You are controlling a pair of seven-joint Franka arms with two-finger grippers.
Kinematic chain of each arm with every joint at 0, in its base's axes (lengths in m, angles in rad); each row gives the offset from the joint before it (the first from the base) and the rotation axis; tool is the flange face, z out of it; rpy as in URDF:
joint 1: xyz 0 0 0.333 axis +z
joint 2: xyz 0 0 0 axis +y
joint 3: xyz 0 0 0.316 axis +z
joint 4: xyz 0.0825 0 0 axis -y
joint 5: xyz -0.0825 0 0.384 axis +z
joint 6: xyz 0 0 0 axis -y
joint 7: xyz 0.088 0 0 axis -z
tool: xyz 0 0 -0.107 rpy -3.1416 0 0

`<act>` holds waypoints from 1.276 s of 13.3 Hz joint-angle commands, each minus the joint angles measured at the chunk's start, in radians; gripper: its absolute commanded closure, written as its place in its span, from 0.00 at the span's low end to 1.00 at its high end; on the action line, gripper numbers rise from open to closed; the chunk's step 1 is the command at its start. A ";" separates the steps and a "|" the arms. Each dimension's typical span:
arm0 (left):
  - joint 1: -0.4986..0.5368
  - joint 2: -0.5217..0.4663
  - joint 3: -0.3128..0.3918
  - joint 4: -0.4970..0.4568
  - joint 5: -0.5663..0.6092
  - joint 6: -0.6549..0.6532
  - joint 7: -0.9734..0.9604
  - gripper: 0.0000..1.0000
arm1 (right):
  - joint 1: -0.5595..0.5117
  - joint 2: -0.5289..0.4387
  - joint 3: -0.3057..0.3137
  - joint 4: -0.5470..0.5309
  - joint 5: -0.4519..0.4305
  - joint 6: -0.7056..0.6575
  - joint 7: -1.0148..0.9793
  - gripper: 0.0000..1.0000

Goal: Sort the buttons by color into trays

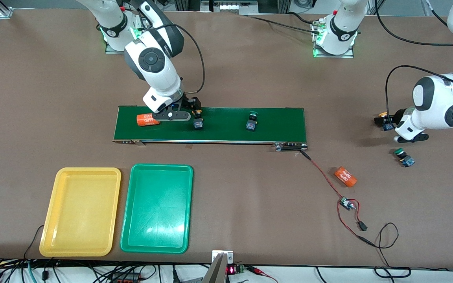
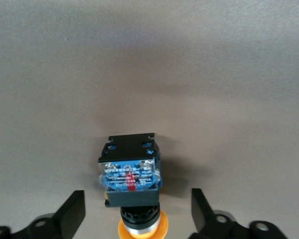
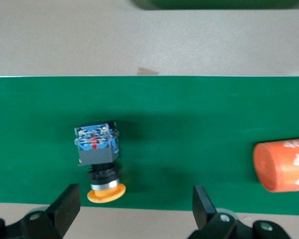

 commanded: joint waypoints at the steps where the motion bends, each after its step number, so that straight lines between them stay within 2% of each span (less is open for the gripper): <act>1: 0.011 -0.016 -0.001 -0.011 0.026 0.004 0.012 0.93 | 0.020 0.047 -0.005 0.037 -0.045 -0.014 0.035 0.00; 2: 0.010 -0.021 -0.002 -0.010 0.026 0.003 0.007 1.00 | 0.019 0.056 -0.007 0.039 -0.057 -0.014 0.035 0.00; 7: -0.068 -0.114 -0.028 0.001 0.016 -0.028 0.009 1.00 | 0.026 0.089 -0.028 0.051 -0.064 -0.002 0.035 0.00; 11: -0.200 -0.188 -0.062 0.018 -0.038 -0.029 0.000 1.00 | 0.026 0.113 -0.036 0.054 -0.088 0.018 0.035 0.00; 13: -0.246 -0.196 -0.091 0.032 -0.096 -0.026 -0.005 1.00 | 0.025 0.114 -0.037 0.056 -0.093 0.018 0.027 0.19; 15: -0.303 -0.197 -0.101 0.032 -0.220 -0.025 -0.006 1.00 | 0.025 0.116 -0.040 0.056 -0.103 0.018 0.026 0.42; 17: -0.385 -0.203 -0.104 0.032 -0.242 -0.025 -0.011 1.00 | 0.025 0.117 -0.044 0.057 -0.105 0.018 0.027 0.66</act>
